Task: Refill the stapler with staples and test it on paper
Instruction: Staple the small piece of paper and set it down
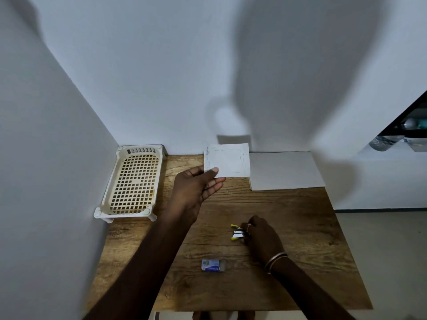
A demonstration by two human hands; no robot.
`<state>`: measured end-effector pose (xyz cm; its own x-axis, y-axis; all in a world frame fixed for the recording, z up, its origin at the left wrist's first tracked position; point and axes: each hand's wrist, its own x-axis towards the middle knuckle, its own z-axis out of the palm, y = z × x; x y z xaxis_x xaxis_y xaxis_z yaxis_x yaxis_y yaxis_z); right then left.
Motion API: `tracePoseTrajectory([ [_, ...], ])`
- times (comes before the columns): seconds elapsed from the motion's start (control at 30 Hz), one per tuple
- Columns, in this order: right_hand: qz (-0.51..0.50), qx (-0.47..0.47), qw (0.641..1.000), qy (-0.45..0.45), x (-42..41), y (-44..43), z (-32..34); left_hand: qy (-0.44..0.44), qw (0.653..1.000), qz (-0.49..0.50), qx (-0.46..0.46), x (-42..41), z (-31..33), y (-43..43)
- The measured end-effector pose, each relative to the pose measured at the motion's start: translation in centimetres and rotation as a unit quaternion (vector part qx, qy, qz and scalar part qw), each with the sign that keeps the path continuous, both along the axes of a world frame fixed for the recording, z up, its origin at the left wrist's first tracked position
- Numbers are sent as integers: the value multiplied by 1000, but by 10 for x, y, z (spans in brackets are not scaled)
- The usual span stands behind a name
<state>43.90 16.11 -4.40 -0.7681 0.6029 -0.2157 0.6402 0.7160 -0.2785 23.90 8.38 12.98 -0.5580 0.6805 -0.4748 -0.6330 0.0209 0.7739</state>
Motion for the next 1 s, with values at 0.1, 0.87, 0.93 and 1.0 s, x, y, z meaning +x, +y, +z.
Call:
tracePoseTrajectory([
  [0.1,-2,7,1000,5,1,2,-7,-1,1000,-1,0,-1,0,-1],
  [0.87,-265,-483,722,418,-35,-16,115,9,1000,14,-2,0,3,2],
  [0.93,-263,-480,720,426,-38,-16,125,11,1000,15,1,0,5,2],
  [1.0,-267,-479,715,435,-40,-16,133,11,1000,17,2,-1,6,2],
])
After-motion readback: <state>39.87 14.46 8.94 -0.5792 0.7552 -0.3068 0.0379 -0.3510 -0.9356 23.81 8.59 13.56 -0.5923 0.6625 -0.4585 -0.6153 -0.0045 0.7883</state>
